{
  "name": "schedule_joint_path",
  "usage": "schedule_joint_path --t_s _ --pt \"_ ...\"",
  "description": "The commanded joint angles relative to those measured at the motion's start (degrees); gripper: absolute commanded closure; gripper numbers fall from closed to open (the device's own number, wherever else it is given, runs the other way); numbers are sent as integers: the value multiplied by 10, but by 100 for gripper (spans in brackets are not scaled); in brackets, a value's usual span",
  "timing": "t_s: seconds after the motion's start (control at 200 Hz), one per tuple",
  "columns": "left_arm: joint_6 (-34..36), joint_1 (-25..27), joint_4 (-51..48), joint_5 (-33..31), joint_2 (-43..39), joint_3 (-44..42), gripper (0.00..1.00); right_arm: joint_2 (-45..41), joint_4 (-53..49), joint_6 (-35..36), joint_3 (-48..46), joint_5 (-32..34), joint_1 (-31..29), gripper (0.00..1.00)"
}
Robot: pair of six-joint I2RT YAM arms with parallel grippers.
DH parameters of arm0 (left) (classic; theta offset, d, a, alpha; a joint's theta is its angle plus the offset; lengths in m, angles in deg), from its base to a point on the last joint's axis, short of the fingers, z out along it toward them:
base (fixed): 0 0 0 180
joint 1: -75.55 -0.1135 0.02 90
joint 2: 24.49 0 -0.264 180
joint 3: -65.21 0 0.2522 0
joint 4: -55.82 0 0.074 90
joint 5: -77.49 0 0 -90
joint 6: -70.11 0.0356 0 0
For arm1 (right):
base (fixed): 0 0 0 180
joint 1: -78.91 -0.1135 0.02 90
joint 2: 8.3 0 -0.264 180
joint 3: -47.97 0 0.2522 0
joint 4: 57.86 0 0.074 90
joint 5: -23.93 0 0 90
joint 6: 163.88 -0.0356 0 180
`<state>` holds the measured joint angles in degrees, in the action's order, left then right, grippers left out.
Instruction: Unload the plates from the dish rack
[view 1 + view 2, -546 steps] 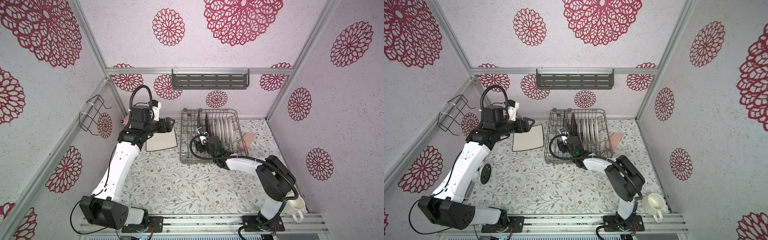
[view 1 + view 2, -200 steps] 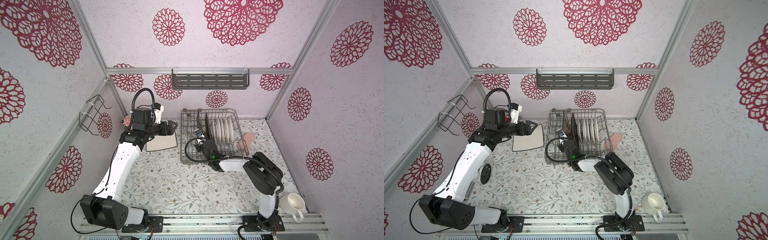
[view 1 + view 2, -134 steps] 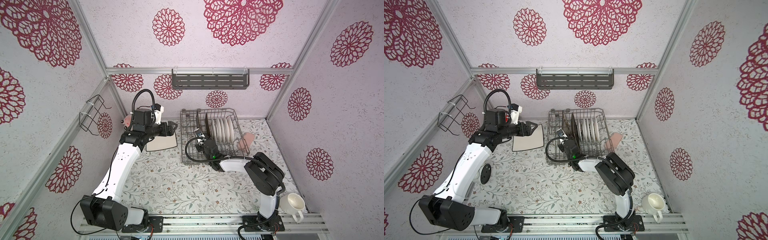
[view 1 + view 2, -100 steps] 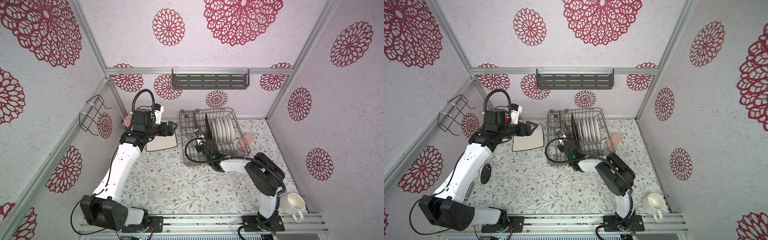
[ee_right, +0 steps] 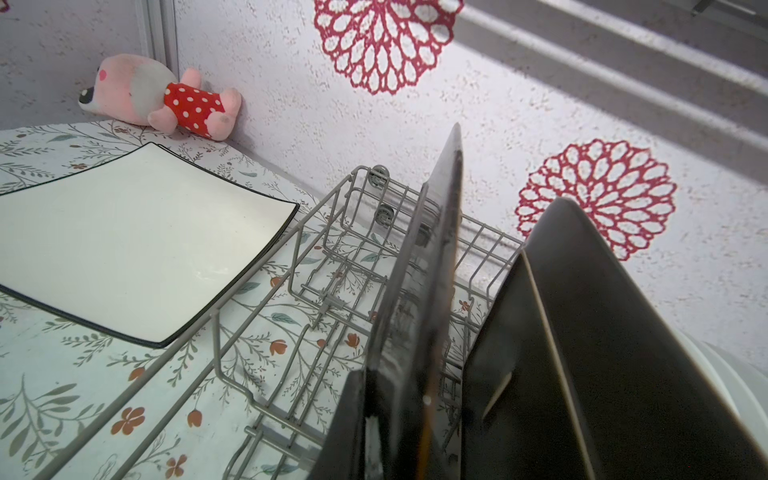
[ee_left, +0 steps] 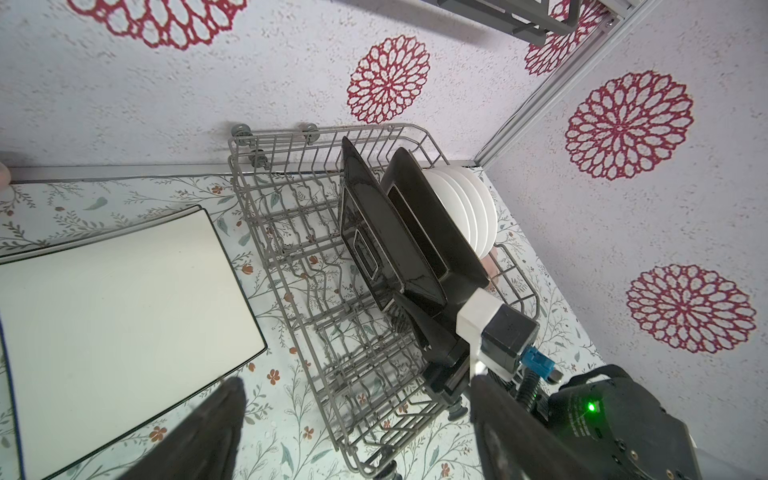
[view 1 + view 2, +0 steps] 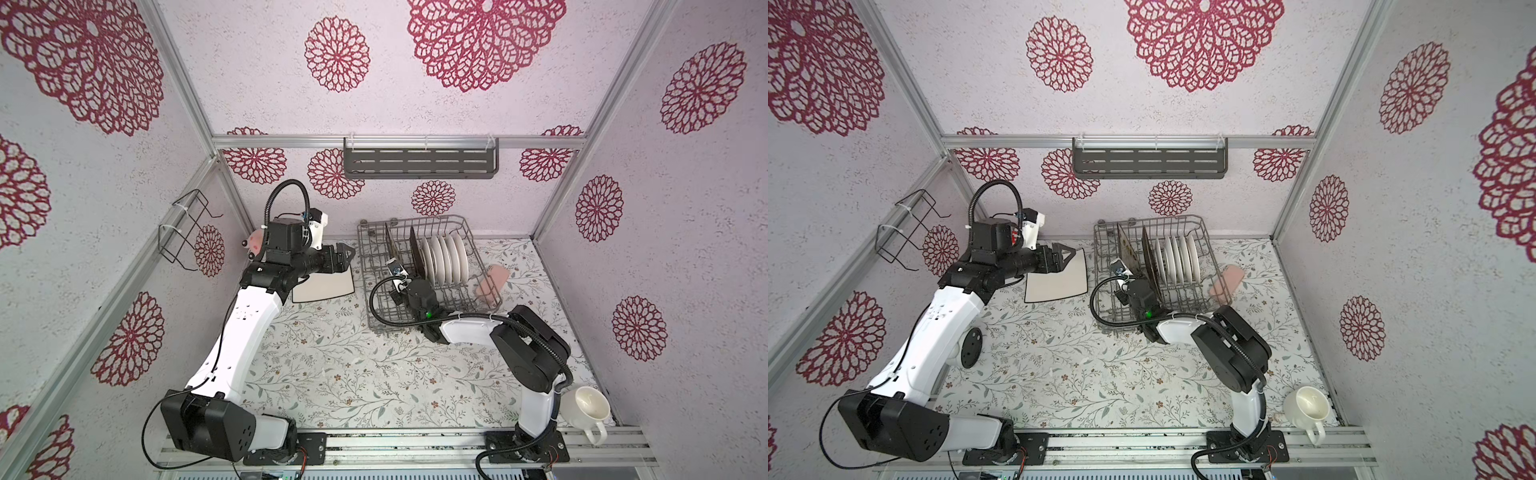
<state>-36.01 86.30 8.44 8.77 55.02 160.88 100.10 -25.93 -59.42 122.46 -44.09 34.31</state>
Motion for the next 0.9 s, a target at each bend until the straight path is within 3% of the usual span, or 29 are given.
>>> schedule_joint_path --t_s 0.0,0.63,0.896 --pt "3 4 20 9 -8 -2 13 -74 99 25 32 16 6 100" --pt "-4 5 20 12 -15 -10 13 -108 142 8 21 12 7 100" --pt "-14 2 21 16 -14 7 12 -127 148 -12 18 -18 6 100"
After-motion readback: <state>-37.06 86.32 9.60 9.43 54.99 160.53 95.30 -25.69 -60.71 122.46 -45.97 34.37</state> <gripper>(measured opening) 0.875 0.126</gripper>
